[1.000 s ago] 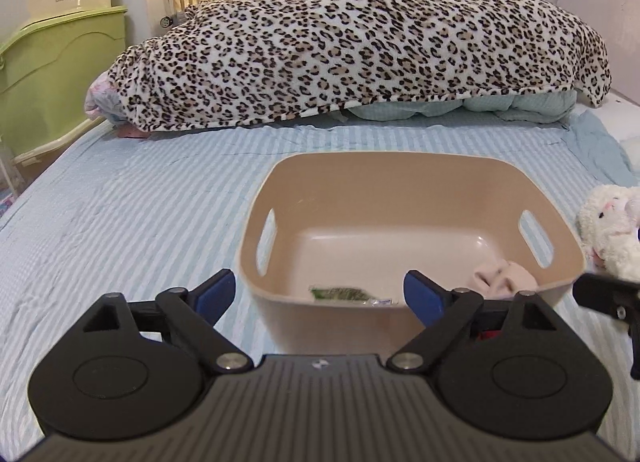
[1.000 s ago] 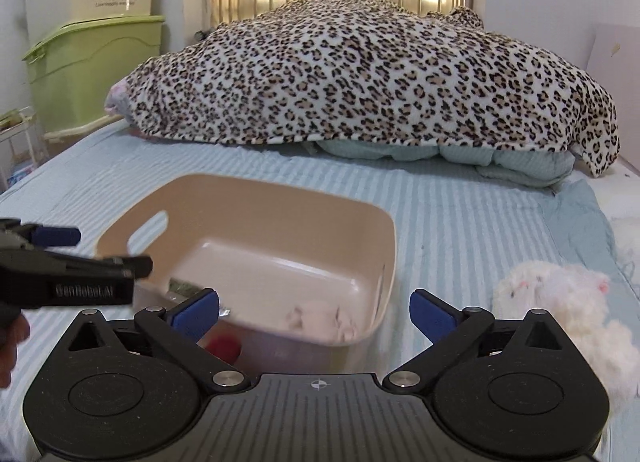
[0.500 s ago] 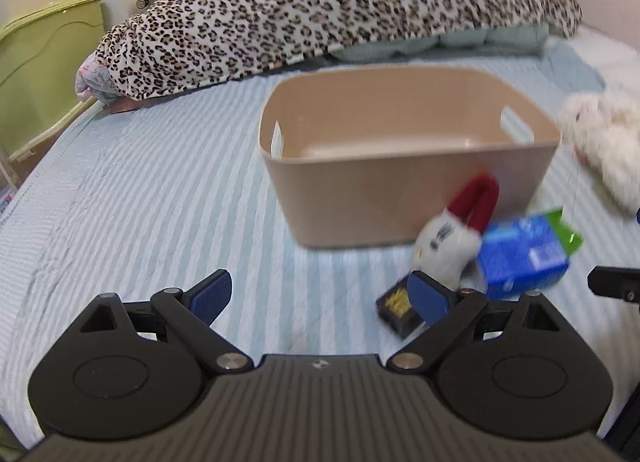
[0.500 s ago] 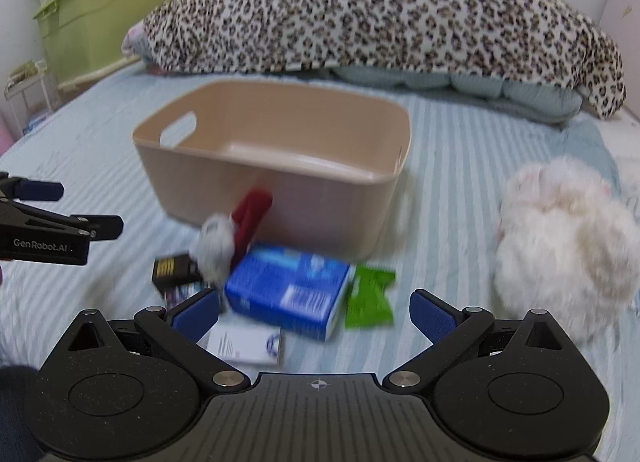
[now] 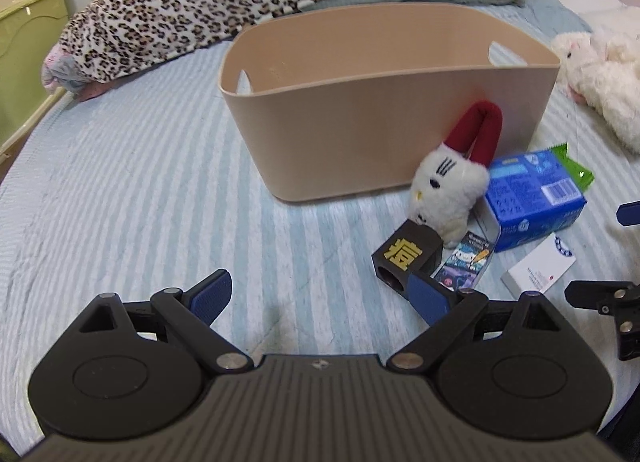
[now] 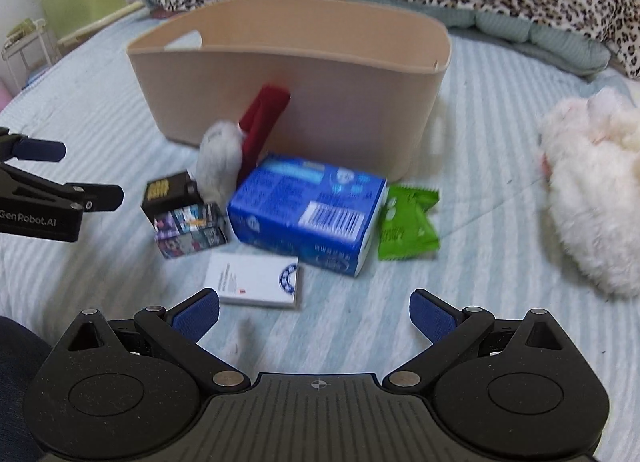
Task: Organize objects
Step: 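Grasp the black cube box with the left tool while the right tool grasps the white medicine box, then carry the black box and medicine box over the basket while both tools open to release them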
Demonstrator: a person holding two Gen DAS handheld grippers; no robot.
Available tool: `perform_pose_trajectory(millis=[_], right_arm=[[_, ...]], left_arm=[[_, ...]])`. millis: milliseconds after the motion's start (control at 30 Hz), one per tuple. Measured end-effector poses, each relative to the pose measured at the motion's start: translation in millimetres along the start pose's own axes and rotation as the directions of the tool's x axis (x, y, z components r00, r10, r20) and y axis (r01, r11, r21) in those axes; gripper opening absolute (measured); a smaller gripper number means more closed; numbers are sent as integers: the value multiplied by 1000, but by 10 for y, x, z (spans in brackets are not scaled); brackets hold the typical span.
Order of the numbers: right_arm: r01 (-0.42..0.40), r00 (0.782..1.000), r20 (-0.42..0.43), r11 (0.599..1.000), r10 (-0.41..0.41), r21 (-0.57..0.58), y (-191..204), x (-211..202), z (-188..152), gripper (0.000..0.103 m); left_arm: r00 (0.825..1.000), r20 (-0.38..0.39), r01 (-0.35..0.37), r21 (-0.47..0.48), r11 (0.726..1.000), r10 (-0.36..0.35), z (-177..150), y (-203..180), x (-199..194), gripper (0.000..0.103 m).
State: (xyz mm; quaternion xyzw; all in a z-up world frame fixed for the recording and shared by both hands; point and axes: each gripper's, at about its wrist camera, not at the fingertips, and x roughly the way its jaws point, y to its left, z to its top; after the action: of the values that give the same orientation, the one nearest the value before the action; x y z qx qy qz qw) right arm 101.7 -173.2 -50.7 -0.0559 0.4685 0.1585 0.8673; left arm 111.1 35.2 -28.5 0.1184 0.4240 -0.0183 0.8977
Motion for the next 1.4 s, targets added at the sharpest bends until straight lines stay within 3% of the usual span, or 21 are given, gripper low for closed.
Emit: perform_pose_trajectory(millis=[300, 767, 933, 1033, 1100, 1133, 1400], right_arm=[[-15, 999, -44, 1000, 16, 25, -23, 208, -65, 103], [-86, 996, -8, 996, 86, 29, 101, 238, 24, 103], [-74, 997, -5, 996, 74, 40, 101, 313, 19, 101], [-47, 999, -7, 998, 47, 38, 102, 349, 38, 81], [-30, 1000, 5, 999, 30, 24, 102, 325, 24, 69], [-30, 999, 11, 999, 30, 21, 92, 307, 17, 63], [-47, 999, 25, 999, 47, 19, 77, 231, -42, 63]], left_arm=[[997, -32, 72, 9, 997, -72, -29, 69, 206, 95], [990, -2, 140, 70, 988, -140, 86, -32, 351, 95], [986, -6, 166, 89, 982, -166, 146, -91, 453, 92], [979, -32, 204, 98, 974, -201, 177, -146, 522, 71], [971, -59, 236, 94, 967, -231, 200, -170, 570, 41], [967, -70, 250, 90, 964, -244, 208, -179, 591, 38], [962, -65, 270, 61, 961, -266, 201, -138, 550, 34]])
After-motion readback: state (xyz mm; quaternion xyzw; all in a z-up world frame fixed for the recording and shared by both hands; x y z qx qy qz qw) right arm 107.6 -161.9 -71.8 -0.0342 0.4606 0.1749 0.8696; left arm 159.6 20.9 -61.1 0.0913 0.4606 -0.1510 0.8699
